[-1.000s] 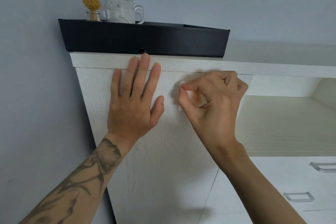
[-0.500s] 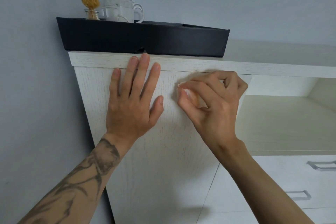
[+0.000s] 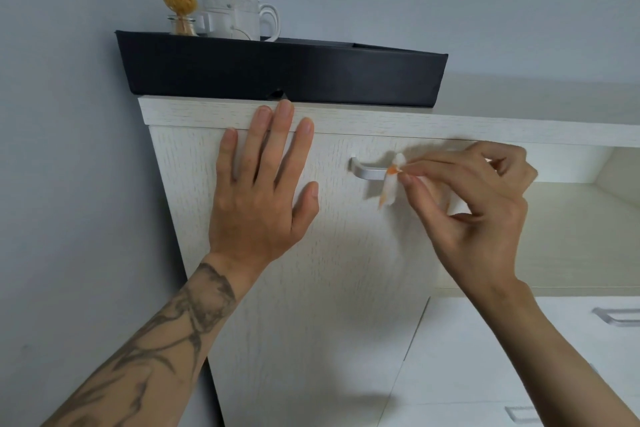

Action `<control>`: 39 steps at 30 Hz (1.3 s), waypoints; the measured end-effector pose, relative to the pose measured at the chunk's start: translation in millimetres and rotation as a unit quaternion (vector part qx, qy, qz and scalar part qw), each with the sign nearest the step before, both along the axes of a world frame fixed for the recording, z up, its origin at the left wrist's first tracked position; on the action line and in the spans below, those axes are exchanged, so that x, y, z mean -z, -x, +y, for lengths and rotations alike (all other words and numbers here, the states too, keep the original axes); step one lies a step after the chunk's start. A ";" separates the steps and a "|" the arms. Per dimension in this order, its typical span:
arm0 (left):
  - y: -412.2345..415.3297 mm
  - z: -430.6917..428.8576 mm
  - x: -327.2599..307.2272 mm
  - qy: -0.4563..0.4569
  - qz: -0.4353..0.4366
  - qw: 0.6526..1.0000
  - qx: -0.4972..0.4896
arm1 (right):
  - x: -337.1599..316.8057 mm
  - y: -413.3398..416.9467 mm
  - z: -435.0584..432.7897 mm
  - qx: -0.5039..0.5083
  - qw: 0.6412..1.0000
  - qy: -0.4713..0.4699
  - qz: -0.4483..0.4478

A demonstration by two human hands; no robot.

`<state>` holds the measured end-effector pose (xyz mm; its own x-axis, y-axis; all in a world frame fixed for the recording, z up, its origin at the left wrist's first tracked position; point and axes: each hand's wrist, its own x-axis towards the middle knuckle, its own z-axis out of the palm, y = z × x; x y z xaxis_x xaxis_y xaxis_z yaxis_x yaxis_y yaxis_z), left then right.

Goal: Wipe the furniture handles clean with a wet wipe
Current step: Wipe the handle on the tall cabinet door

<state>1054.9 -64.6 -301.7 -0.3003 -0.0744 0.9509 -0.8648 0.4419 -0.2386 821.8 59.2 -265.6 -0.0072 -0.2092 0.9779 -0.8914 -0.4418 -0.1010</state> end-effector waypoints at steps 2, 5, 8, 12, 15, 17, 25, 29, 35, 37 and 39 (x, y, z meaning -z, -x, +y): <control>-0.2 0.0 0.3 -0.003 0.001 1.000 -0.002 | -1.6 -5.3 0.0 -0.002 1.000 -0.004 -0.006; -0.7 0.8 0.3 -0.005 0.002 1.000 -0.001 | -6.7 -25.0 -6.5 -0.017 1.000 -0.003 0.017; -0.7 1.4 -0.4 -0.010 0.002 1.000 0.007 | -5.7 -20.5 -7.0 -0.011 0.999 0.004 0.041; -0.9 1.0 -0.4 -0.006 0.003 1.000 0.006 | -0.1 15.1 3.6 0.002 1.000 0.004 0.007; -0.2 0.7 -0.7 -0.008 0.005 1.000 0.005 | 3.3 27.1 7.7 0.003 1.000 -0.008 -0.027; -0.6 0.7 -0.3 -0.011 0.006 1.000 0.003 | 6.0 26.4 8.7 -0.005 0.998 -0.009 -0.064; 0.2 3.0 -2.3 -0.014 0.002 1.000 0.007 | 12.9 17.4 9.7 -0.109 0.970 -0.072 -0.204; 0.1 2.0 -2.3 -0.015 0.003 1.000 0.007 | 10.3 17.5 10.8 -0.143 0.957 -0.086 -0.236; 0.5 1.9 -2.0 -0.014 0.007 1.000 0.001 | 15.7 20.8 16.3 -0.112 0.970 -0.071 -0.206; 0.5 2.3 -2.3 -0.014 0.007 1.000 0.000 | 15.5 23.5 15.3 -0.133 0.961 -0.083 -0.228; 1.2 2.6 -1.9 -0.013 0.007 1.000 0.002 | 14.4 21.8 13.1 -0.176 0.944 -0.102 -0.259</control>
<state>1053.8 -62.0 -299.8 -0.2879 -0.0984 0.9526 -0.8664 0.4506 -0.2153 800.1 72.2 -280.0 -0.3687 -0.4708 0.8015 -0.5001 -0.6263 -0.5980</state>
